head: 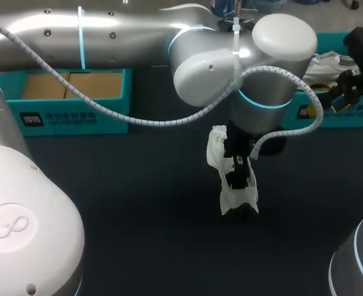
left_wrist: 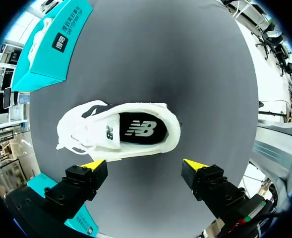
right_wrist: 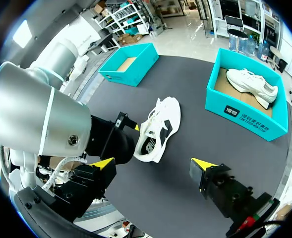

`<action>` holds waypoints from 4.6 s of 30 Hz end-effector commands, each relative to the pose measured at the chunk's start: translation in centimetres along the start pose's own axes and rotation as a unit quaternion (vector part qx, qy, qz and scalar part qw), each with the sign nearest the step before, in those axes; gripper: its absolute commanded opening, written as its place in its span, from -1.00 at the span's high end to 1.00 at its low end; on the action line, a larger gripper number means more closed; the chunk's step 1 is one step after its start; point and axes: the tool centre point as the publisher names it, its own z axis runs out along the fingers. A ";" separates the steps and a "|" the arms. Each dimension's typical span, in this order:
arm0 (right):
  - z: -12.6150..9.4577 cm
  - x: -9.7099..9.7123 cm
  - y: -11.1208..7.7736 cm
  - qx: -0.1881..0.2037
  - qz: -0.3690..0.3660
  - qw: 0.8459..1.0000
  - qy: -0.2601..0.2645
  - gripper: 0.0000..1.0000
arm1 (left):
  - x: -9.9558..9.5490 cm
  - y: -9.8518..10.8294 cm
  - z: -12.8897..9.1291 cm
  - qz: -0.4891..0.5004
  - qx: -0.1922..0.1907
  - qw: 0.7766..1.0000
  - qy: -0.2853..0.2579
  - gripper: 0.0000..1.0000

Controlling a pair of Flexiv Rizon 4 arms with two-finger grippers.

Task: Take the shoe out of the shoebox, open the shoe tongue, remove and reinsert the insole, then place the shoe into the shoebox

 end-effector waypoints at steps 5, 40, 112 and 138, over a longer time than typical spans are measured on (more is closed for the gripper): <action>0.1 0.0 0.1 0.001 0.001 1.000 0.000 -1.00 | 1.6 -0.9 1.5 0.005 0.017 1.000 0.012 -1.00; 0.1 0.0 0.1 0.001 0.001 1.000 0.000 -1.00 | 4.2 -3.6 6.8 0.014 0.035 0.999 0.032 1.00; 0.1 0.0 0.1 0.001 0.001 1.000 0.000 -1.00 | 1.0 2.8 -6.8 0.016 0.026 0.992 0.121 1.00; 0.1 0.0 0.1 0.001 0.001 1.000 0.000 -1.00 | -14.2 19.5 -6.6 -0.079 0.049 0.980 0.178 1.00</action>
